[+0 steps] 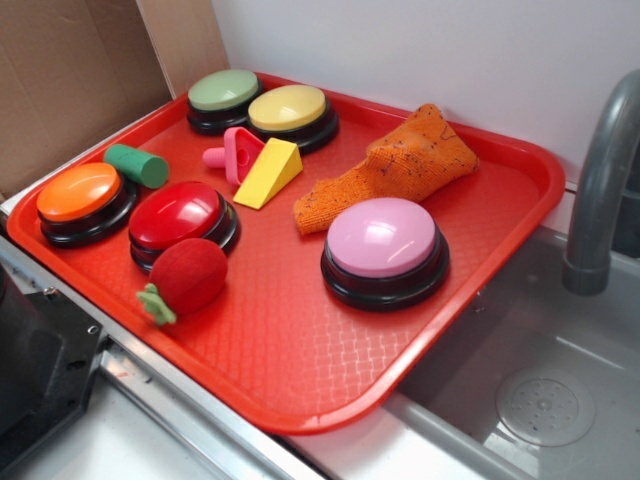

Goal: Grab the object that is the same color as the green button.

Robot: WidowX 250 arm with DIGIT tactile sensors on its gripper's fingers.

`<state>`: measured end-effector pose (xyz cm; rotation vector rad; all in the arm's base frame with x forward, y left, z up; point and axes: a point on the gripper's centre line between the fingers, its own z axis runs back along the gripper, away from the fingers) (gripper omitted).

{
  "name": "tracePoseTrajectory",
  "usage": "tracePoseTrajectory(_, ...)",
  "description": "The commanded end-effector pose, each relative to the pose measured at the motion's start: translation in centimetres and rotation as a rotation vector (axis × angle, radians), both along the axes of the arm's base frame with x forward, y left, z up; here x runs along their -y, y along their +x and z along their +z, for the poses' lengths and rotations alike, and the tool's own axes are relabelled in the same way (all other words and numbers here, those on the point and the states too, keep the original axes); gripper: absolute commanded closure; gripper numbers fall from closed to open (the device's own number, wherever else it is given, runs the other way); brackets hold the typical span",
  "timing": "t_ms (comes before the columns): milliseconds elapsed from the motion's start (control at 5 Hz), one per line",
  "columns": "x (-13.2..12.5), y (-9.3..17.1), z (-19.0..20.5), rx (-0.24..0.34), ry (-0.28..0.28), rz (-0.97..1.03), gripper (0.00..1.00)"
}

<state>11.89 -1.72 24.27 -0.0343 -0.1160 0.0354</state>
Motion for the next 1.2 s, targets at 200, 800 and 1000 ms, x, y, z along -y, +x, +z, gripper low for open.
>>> tracePoseTrajectory(200, -2.2, 1.0, -1.1, -0.018, -0.016, 0.135, 0.00)
tracePoseTrajectory(800, -9.2, 4.3, -6.3, -0.050, -0.085, 0.462, 0.00)
tracePoseTrajectory(1000, -11.8, 5.3, -8.8, -0.043, -0.089, 0.597, 0.00)
